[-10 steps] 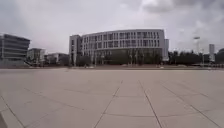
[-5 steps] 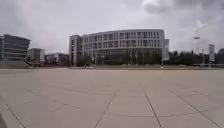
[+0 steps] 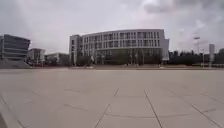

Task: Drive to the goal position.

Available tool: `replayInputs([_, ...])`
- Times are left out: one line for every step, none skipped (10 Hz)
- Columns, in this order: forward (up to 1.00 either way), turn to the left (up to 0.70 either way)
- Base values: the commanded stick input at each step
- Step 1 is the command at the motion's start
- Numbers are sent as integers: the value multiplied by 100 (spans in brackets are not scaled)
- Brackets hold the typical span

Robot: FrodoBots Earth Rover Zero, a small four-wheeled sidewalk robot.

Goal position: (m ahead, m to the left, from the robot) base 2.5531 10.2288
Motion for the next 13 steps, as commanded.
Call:
replayInputs([5, 22])
replayInputs([6, 24])
replayInputs([6, 24])
replayInputs([5, 22])
replayInputs([6, 23])
replayInputs([6, 24])
replayInputs([6, 24])
replayInputs([6, 24])
replayInputs([6, 24])
replayInputs([6, 24])
replayInputs([6, 26])
replayInputs([6, 24])
replayInputs([6, 24])
